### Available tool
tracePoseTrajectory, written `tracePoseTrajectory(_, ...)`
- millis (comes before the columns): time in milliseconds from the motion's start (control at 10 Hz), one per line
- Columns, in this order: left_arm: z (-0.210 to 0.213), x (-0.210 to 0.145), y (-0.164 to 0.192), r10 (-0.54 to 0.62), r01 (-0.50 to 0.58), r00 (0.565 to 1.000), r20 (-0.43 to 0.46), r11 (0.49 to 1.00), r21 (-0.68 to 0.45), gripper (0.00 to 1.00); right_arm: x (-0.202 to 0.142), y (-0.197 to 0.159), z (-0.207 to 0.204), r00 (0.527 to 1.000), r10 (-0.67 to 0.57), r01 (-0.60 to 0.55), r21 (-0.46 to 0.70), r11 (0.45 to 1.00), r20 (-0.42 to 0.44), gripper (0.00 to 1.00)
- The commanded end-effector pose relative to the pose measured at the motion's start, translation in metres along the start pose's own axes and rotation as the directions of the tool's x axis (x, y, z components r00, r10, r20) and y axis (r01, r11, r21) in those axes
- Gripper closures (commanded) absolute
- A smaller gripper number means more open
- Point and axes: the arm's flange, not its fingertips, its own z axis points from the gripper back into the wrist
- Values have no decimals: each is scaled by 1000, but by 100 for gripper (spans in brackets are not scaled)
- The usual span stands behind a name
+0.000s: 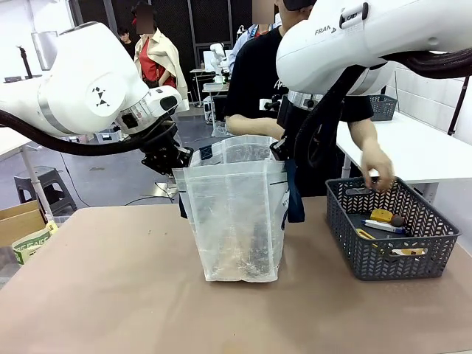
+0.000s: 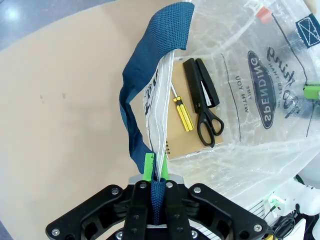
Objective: Transfer purchased items from the store into the shopping bag.
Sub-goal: Move the Reusable shopping bag to the right side of the table.
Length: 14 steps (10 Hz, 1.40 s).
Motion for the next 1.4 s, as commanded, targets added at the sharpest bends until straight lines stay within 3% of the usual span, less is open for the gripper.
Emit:
tracePoseTrajectory(0,1,-1,3,15,-15,1000,4,1000,6,100,-1,-3,2,1000,-4,4,-3,1000,4,100)
tracePoseTrajectory(1300,1,-1,3,15,-15,1000,4,1000,6,100,-1,-3,2,1000,-4,4,-3,1000,4,100)
